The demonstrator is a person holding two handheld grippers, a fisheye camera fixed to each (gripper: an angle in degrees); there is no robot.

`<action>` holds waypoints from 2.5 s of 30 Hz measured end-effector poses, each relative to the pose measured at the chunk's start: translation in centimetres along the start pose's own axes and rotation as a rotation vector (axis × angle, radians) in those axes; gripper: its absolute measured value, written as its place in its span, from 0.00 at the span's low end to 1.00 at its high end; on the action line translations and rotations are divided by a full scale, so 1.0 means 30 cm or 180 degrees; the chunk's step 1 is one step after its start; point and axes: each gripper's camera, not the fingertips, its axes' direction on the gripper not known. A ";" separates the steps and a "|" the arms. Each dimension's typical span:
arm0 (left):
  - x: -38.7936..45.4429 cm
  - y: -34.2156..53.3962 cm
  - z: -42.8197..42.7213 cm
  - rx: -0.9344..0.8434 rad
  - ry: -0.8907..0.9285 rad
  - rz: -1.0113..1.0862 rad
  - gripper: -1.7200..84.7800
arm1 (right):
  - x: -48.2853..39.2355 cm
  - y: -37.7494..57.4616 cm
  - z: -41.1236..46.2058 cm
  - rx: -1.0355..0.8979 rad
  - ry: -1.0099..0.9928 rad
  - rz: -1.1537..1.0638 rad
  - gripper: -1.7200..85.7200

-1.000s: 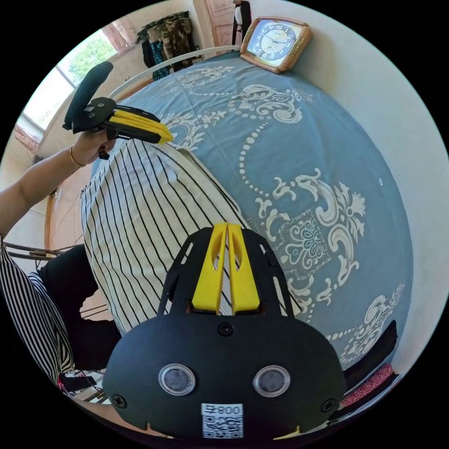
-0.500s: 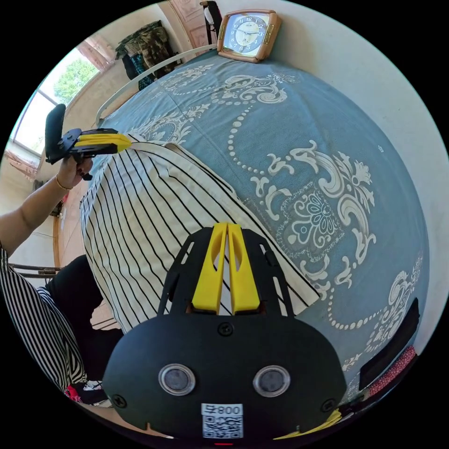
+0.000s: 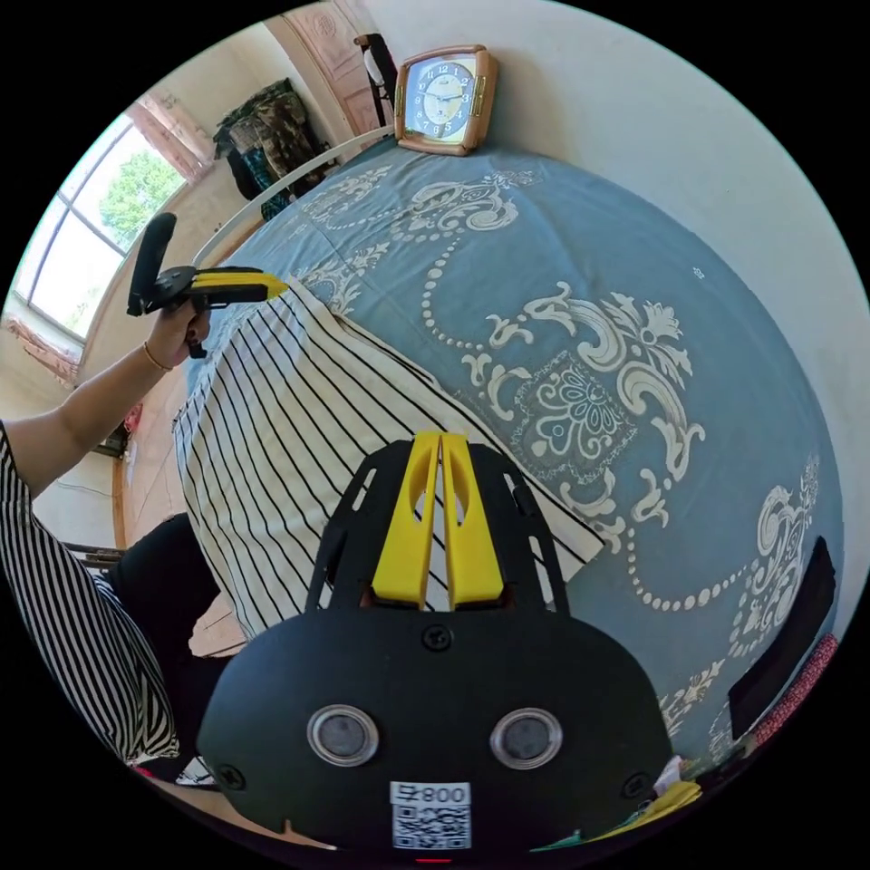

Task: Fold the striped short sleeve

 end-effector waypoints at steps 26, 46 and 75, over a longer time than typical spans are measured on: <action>-0.328 1.043 -0.106 0.0034 0.1232 -0.2134 0.11 | 0.143 1.512 -0.272 0.0891 -0.1962 0.2158 0.12; -0.299 1.223 0.061 0.0158 0.1756 -0.2541 0.03 | 0.169 1.656 -0.354 0.0481 -0.2025 0.1866 0.03; 1.455 0.645 0.328 -0.0053 0.0159 0.2020 0.05 | 0.146 1.580 -0.410 0.0777 -0.2363 0.1819 0.03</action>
